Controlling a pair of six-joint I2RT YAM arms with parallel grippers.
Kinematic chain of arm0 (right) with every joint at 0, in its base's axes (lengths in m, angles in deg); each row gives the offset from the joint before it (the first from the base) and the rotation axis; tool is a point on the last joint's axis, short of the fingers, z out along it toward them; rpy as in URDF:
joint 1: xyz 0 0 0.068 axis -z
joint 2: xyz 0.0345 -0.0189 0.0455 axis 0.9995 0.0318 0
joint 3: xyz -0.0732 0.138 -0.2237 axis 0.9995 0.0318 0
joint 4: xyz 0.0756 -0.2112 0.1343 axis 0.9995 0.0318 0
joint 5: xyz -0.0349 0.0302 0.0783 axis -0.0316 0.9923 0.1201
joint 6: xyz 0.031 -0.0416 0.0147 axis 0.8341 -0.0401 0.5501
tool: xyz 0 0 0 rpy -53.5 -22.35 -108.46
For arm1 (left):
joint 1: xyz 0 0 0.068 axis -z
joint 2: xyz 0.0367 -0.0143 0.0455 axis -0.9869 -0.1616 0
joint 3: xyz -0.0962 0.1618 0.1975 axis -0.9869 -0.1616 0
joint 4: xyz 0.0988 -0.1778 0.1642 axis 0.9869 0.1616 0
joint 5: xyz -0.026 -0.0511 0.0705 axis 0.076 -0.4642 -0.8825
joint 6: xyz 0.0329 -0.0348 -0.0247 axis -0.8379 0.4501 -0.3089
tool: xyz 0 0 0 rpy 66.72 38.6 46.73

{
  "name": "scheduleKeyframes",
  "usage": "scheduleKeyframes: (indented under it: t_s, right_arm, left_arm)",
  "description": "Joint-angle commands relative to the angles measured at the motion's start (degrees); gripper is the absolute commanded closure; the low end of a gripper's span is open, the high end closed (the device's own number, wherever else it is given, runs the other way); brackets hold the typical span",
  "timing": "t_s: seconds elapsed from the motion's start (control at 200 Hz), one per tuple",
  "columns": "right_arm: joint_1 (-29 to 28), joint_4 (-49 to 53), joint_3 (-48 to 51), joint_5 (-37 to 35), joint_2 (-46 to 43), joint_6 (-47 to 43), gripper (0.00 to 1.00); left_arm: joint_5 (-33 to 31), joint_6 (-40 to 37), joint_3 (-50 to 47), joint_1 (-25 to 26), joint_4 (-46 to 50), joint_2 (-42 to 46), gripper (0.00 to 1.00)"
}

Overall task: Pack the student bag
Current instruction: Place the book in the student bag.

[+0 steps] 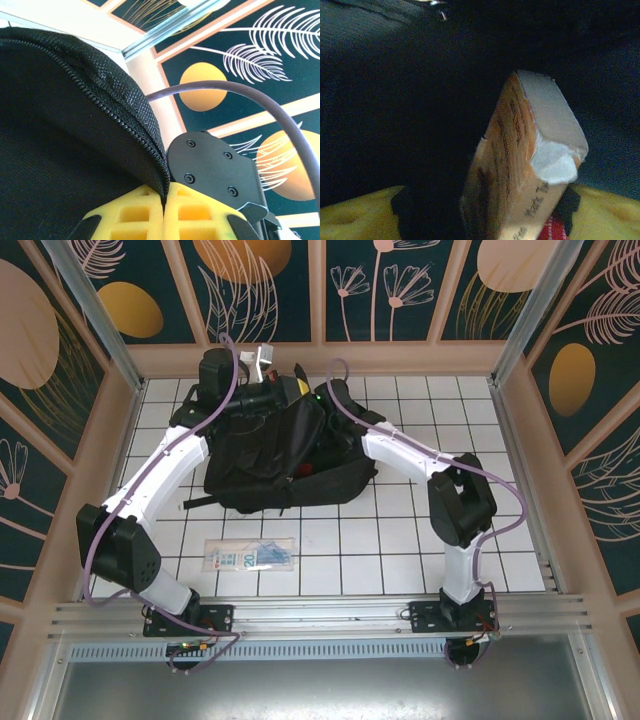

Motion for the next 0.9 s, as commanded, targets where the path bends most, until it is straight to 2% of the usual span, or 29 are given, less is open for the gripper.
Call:
scheduleKeyframes:
  t_s: [0.0, 0.295, 0.495, 0.641, 0.776, 0.896]
  right_arm:
    - [1.2, 4.3, -1.6, -3.6, -4.8, -5.4, 0.20]
    - [4.3, 6.2, 4.5, -6.4, -16.6, -14.2, 0.18]
    - [1.5, -0.9, 18.0, 3.7, -30.4, -27.8, 0.24]
    - [0.2, -7.8, 34.4, 14.4, -38.8, -25.8, 0.28]
    - [-3.5, -10.7, 42.9, 24.7, -38.4, -25.5, 0.28]
    - [-8.8, -9.8, 43.6, 24.2, -32.8, -26.1, 0.24]
  left_arm:
    - [-0.9, -2.0, 2.9, 0.1, -3.0, -0.1, 1.00]
    - [-4.3, -4.0, 4.2, -0.3, -0.9, -3.4, 1.00]
    - [-7.0, -7.8, 9.2, -1.4, 4.0, -7.4, 1.00]
    - [-7.4, -7.9, 10.6, -4.6, 3.9, -9.6, 1.00]
    - [-8.8, -10.9, 10.3, -5.4, 5.5, -9.7, 1.00]
    - [-10.1, -12.6, 7.7, -5.8, 5.5, -8.5, 1.00]
